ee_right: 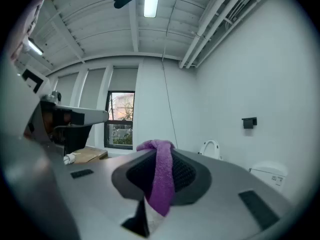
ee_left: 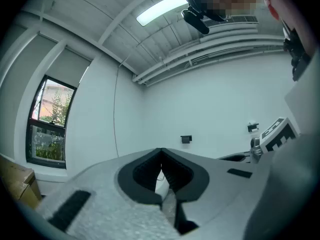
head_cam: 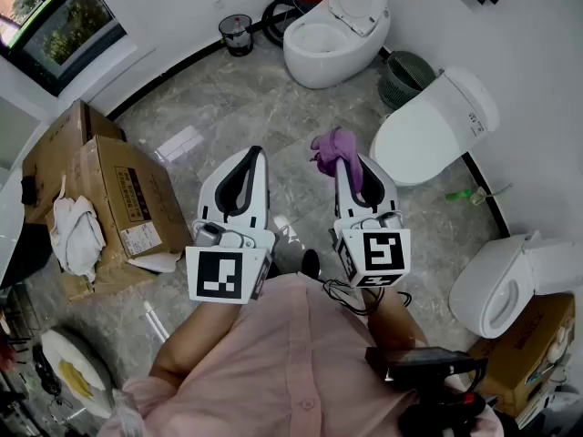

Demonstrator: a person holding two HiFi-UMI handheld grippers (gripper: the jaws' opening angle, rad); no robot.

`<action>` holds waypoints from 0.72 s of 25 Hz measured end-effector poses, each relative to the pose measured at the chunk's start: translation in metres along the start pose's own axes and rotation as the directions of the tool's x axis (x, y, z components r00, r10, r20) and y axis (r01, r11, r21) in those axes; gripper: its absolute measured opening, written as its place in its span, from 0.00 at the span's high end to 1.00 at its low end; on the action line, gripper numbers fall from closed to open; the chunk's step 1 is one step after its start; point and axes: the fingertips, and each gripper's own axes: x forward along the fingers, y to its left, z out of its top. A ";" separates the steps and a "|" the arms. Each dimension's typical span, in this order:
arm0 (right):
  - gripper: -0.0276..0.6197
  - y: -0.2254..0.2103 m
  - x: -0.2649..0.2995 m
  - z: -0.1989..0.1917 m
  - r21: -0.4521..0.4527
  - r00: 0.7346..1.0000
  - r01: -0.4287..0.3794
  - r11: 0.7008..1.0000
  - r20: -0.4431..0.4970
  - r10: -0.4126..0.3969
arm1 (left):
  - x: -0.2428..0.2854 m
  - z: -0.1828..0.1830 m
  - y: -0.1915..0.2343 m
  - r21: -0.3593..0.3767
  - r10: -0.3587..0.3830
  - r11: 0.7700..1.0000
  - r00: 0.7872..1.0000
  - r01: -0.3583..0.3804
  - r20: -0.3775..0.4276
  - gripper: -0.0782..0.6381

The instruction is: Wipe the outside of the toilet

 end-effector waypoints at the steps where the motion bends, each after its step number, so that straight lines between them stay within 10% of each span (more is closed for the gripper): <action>1: 0.86 -0.001 0.000 -0.001 0.000 1.000 -0.001 1.000 0.001 0.001 | 0.000 -0.001 -0.001 0.000 0.001 1.000 1.000 -0.001 0.000 0.88; 18: 0.86 -0.055 0.017 -0.013 0.047 0.998 -0.064 0.997 0.009 0.064 | 0.036 -0.026 -0.033 -0.003 0.062 0.998 0.992 -0.063 -0.108 0.88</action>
